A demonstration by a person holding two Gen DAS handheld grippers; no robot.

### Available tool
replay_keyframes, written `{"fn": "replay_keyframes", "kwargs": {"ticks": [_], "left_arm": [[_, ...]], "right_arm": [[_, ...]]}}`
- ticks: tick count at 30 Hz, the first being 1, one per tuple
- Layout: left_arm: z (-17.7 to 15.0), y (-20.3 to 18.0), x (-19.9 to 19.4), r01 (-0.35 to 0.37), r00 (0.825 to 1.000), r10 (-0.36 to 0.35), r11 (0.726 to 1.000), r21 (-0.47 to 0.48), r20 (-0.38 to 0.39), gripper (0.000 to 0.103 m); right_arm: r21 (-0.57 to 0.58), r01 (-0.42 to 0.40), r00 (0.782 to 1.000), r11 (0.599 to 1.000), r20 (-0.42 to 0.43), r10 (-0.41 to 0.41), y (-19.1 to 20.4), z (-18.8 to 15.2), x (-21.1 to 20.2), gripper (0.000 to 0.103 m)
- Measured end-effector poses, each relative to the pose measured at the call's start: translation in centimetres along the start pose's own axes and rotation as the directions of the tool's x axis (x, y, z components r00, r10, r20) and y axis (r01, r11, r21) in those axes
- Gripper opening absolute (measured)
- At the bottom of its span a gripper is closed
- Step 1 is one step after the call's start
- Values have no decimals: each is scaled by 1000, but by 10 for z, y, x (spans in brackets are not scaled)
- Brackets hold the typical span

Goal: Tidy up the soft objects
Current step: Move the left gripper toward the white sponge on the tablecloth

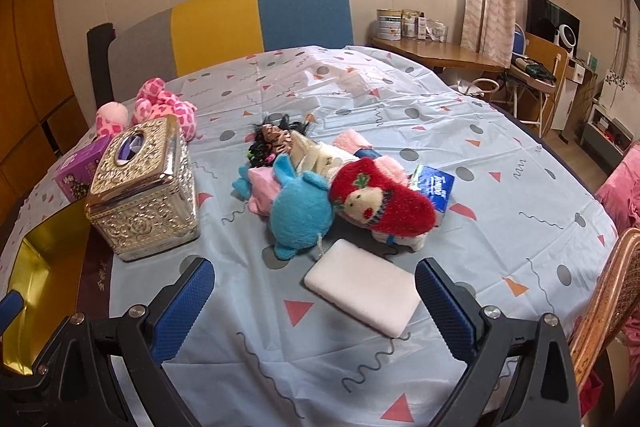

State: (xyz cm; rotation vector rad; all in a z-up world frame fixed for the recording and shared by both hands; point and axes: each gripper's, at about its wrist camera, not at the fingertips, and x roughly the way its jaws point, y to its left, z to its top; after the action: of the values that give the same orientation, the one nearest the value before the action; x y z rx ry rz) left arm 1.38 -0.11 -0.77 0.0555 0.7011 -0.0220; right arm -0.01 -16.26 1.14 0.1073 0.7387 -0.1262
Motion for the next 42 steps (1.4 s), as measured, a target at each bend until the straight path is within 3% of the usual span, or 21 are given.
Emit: {"fn": "replay_keyframes", "kwargs": {"ticks": [18,42], "left_arm": [[-2,-16,6,30,999,-28,998,53,-40,103],[3,-31,11,70,996,-64,993,96,-66,103]], "right_arm": [[95,59,998,994,15,-61,-55,15,-5,102],[171,54,997,984,38,-62,-85,29,-16,102]]}}
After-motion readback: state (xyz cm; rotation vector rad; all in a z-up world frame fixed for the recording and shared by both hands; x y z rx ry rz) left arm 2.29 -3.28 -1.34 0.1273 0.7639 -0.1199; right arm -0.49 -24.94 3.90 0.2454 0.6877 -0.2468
